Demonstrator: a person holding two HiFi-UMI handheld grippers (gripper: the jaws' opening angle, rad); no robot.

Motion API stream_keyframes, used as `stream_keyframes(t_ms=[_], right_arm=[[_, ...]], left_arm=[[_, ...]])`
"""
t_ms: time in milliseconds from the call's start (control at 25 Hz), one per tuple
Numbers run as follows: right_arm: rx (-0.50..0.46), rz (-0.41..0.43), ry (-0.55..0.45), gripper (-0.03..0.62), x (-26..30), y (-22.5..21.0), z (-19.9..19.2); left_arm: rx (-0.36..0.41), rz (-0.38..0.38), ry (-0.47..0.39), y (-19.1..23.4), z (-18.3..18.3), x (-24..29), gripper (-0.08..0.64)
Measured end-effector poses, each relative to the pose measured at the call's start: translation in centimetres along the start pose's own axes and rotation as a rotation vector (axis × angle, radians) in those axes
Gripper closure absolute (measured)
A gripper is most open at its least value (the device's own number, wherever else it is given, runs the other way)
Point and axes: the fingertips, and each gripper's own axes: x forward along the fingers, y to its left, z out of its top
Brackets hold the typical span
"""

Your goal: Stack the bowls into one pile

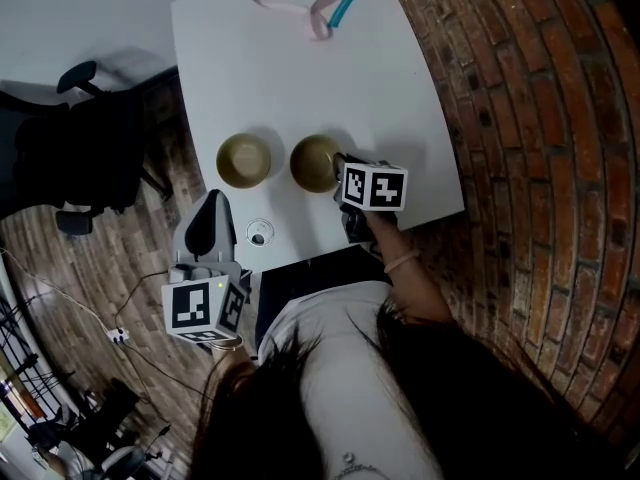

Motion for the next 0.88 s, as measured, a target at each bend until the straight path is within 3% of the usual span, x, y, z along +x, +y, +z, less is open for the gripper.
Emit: stream_keyframes(t_ms=[440,880], right_arm=[[0.049,-0.018,-0.046,0.577,-1.5,1.1,0.0],[0.023,-0.017,-0.067,0.577,-2.5,3.2,0.7]], left_arm=[[0.008,-0.041,-0.028,1.6,0.6,-0.8,0.561],[-0.02,-0.037,-0.068,3.5,0.9,-2.1,0.561]])
